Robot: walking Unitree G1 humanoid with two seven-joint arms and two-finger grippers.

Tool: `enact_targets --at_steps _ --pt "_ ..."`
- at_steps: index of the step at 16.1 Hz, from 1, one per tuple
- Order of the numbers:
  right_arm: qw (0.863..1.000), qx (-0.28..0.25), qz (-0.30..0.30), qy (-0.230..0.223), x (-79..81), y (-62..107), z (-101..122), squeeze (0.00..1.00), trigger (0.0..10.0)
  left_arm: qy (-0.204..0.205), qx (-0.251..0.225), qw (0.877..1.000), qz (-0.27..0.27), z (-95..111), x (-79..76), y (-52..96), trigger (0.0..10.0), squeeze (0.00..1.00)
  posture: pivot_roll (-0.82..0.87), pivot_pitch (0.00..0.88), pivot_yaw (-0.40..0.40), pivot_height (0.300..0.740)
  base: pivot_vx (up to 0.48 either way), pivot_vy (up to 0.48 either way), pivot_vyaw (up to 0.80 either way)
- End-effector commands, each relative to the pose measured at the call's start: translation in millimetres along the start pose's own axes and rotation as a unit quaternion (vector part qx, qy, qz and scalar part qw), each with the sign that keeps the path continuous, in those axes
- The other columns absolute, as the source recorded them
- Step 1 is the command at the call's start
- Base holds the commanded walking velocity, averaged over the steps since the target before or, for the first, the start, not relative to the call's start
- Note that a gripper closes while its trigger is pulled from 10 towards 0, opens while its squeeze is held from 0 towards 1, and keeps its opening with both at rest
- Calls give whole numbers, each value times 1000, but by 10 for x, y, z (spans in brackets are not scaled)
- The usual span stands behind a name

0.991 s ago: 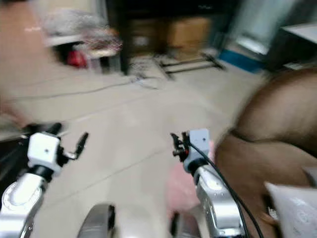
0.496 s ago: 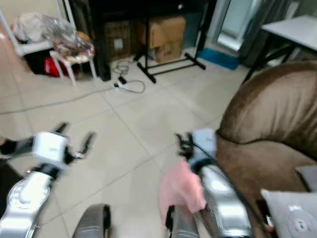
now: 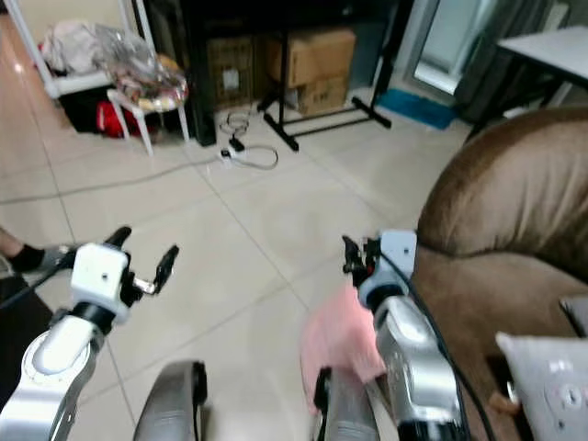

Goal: Move the pillow to the sofa from floor

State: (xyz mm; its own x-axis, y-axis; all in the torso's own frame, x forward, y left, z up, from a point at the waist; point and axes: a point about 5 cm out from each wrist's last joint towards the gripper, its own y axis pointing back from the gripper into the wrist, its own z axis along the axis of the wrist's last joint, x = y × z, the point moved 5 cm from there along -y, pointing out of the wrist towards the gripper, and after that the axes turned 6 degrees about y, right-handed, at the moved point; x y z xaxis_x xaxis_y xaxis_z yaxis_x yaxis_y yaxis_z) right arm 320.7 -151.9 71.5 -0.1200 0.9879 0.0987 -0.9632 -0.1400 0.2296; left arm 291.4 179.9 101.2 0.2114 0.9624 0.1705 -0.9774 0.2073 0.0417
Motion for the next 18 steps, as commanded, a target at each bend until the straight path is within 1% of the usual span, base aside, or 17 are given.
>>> enact_targets --at_steps 1,3,7,9,11,13,14,15,16,18 --pt "1000 20 6 6 -1 -54 -38 0 10000 -8 13 1000 -25 -48 -66 -34 10000 0 90 0 -40 533 0 0 0" --pt "999 29 7 17 3 -102 -66 0 10000 -12 15 999 -32 -57 -73 -59 10000 0 87 0 -40 518 0 0 0" --pt "999 44 -8 26 -93 -214 -125 0 10000 -10 14 999 -37 -56 -76 -89 10000 0 77 0 -34 478 0 0 0" --pt "998 55 -14 38 -165 -272 -164 0 10000 -8 15 999 -46 -72 -110 -90 10000 0 68 0 -32 448 0 0 0" --pt "997 60 -17 41 -184 -304 -194 0 10000 -8 17 999 -51 -80 -116 -96 10000 0 68 0 -35 433 0 0 0" --pt "997 63 -19 44 -169 -337 -235 0 10000 -10 16 998 -62 -75 -137 -112 10000 0 69 0 -39 408 0 0 0" --pt "996 66 -17 50 -157 -351 -249 0 10000 -10 16 997 -69 -76 -154 -117 10000 0 68 0 -40 408 0 0 0" --pt "996 71 -16 46 -148 -349 -285 1000 10000 -6 18 996 -83 -82 -196 -114 10000 0 66 0 -40 408 0 0 0" --pt "996 73 -20 43 -159 -349 -298 1000 10000 -4 18 996 -89 -85 -214 -112 10000 0 66 0 -40 408 0 0 0" --pt "997 66 -28 27 -196 -348 -309 1000 10000 9 24 991 -129 -95 -329 -80 10000 0 62 0 -40 408 0 0 0"
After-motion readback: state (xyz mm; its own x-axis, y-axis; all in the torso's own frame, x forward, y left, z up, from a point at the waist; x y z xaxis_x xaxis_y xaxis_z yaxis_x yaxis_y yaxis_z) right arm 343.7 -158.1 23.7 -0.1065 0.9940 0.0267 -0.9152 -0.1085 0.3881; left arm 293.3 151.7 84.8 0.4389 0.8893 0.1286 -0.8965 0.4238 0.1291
